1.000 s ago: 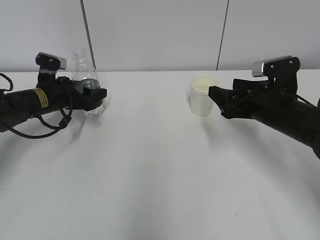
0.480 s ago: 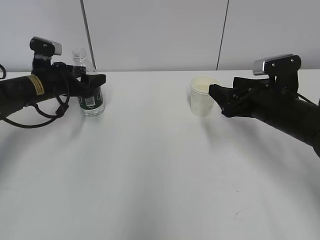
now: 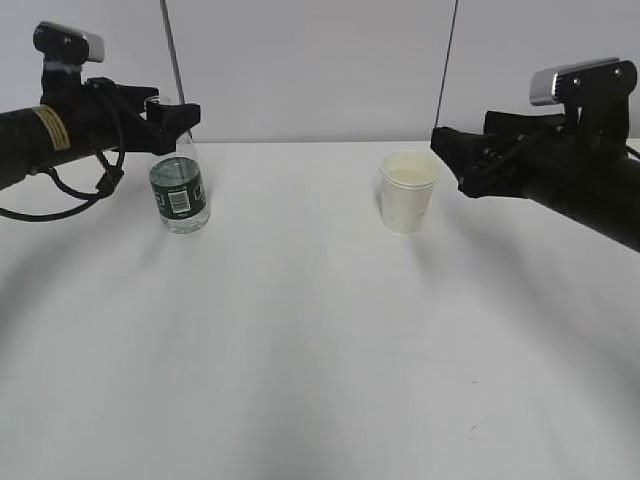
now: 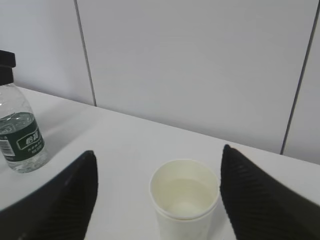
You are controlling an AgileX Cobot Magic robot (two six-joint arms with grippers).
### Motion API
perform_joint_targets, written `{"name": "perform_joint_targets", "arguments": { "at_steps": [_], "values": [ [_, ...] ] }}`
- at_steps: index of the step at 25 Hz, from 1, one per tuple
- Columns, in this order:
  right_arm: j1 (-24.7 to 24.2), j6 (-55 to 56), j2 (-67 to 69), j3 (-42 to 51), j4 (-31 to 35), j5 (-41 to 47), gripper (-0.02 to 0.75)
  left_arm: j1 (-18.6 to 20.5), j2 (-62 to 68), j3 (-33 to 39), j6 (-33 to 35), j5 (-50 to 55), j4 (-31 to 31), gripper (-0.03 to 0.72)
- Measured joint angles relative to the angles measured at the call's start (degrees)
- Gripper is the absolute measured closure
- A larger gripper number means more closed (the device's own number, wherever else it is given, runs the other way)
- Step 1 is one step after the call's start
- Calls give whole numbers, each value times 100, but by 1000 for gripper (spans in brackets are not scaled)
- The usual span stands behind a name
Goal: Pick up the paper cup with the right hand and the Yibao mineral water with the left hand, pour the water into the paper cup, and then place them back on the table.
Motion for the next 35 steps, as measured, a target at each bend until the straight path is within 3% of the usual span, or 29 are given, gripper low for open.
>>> {"name": "perform_joint_targets", "arguments": {
  "at_steps": [6,13,19,24,28,30,35],
  "values": [
    [0,327,-418,-555,-63,1145,145,0,-579,0,-418,901,0,219],
    [0,1014,-551,-1542,-76,2723,145,-31,-1486,10,-1575,2285,7,219],
    [13,1819,-562,-2246,-390,4146,145,-526,-2141,16,-1874,4333,-24,219],
    [309,2006,-588,-2638,-490,5316,145,-1098,-2611,16,-1886,5788,-209,269],
    [571,2015,-588,-2886,-490,6017,145,-1389,-2755,-2,-1800,6688,-725,280],
    [664,2015,-588,-2996,-490,6342,145,-1456,-2797,-93,-1555,7103,-1165,281],
    [771,2015,-588,-3409,-208,7477,145,-1464,-2840,-615,-217,8160,-2559,282]
  ]
}}
